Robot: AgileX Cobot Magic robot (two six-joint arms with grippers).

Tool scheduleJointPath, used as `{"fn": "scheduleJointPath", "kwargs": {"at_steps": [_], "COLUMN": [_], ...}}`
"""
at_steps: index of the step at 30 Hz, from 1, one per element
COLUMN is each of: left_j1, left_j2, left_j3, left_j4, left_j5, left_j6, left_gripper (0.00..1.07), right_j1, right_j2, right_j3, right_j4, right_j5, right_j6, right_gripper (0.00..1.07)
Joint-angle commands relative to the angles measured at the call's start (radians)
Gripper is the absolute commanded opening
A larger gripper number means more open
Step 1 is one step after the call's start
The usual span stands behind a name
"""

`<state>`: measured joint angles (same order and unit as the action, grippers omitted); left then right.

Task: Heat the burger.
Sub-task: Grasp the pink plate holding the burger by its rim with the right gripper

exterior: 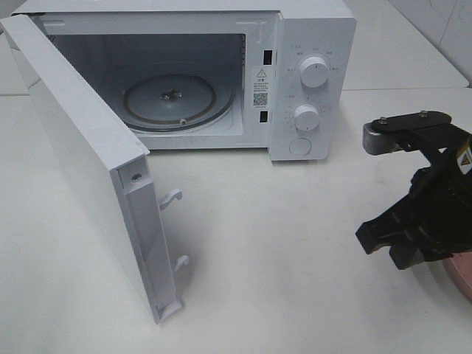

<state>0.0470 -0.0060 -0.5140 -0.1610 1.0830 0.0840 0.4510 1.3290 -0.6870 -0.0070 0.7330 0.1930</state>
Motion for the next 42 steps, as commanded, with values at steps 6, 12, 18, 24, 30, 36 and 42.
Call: {"fn": "scheduleJointPath", "kwargs": {"at_steps": [6,12,18,24,30,36,42], "left_j1": [-0.005,-0.005,-0.005,-0.005,-0.005,-0.005,-0.005], "left_j2": [-0.016,-0.016,-0.016,-0.016,-0.016,-0.016,-0.016], "left_j3": [0.0,0.0,0.0,0.0,0.0,0.0,0.0], "left_j4": [-0.002,-0.002,-0.002,-0.002,-0.002,-0.002,-0.002], "left_j5": [-0.014,-0.014,-0.014,-0.014,-0.014,-0.014,-0.014], "left_j6": [0.001,0.001,0.001,0.001,0.001,0.001,0.001], "left_gripper": [1.02,1.02,1.02,1.02,1.02,1.02,1.02], "right_j1": [-0.101,-0.153,-0.205,-0.24,-0.249,-0.249,-0.249], "right_j2": [-0.026,-0.026,-0.022,0.004,0.067,0.15,0.216], "right_j3": [0.002,0.002,0.002,0.002,0.002,0.002,0.002], "right_j4": [-0.073,-0.139,-0.165,-0.195,-0.217,-0.233,-0.233], "right_j5": [0.024,0.02,0.018,0.02,0.013,-0.022,-0.053], "right_j6": [-0.069,-0.065,-0.057,-0.044,-0.031,-0.019,-0.012], "right_gripper": [0.52,0.99,0.99,0.98,0.96,0.95,0.94]}}
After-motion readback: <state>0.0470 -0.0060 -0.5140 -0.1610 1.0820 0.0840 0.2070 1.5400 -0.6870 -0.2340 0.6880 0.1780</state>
